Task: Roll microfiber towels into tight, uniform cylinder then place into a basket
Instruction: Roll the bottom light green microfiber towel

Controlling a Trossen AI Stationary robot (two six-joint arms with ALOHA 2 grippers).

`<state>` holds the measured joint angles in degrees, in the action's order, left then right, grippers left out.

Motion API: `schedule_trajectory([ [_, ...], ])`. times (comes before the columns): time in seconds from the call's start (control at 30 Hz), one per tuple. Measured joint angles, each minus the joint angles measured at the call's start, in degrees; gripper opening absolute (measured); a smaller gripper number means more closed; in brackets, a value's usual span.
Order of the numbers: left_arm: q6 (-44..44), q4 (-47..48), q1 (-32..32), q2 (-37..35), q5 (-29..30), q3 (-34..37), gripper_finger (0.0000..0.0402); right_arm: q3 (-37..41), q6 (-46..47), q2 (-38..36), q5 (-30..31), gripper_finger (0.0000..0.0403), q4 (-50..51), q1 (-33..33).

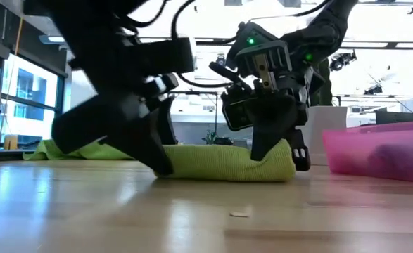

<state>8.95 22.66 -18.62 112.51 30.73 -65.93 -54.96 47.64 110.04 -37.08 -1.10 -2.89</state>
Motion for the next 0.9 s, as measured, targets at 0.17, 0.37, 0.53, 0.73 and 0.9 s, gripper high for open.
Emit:
schedule_trajectory([
  [0.17,-2.11,-0.22,3.29,-0.35,-13.05,-0.13,0.0163,-0.04,-4.42,-0.02,1.53,0.0017,0.44,-0.85],
  [0.37,1.89,-0.73,6.29,-0.48,-32.5,-0.3,0.0106,-0.11,-13.77,-0.11,4.28,0.0026,1.23,-1.01],
  [0.53,9.61,-0.86,7.18,-0.22,-43.0,-0.24,0.0028,-0.24,-21.11,-0.95,4.58,0.0082,1.48,-0.52],
  [0.73,15.81,-0.28,7.2,-0.09,-45.21,-0.08,0.0025,-0.15,-37.14,-5.08,5.77,0.0148,2.44,-0.2],
  [0.9,17.04,-0.9,7.74,-0.1,-46.25,1.2,0.0029,-0.15,-50.72,-8.68,12.49,0.0164,4.37,-4.63],
])
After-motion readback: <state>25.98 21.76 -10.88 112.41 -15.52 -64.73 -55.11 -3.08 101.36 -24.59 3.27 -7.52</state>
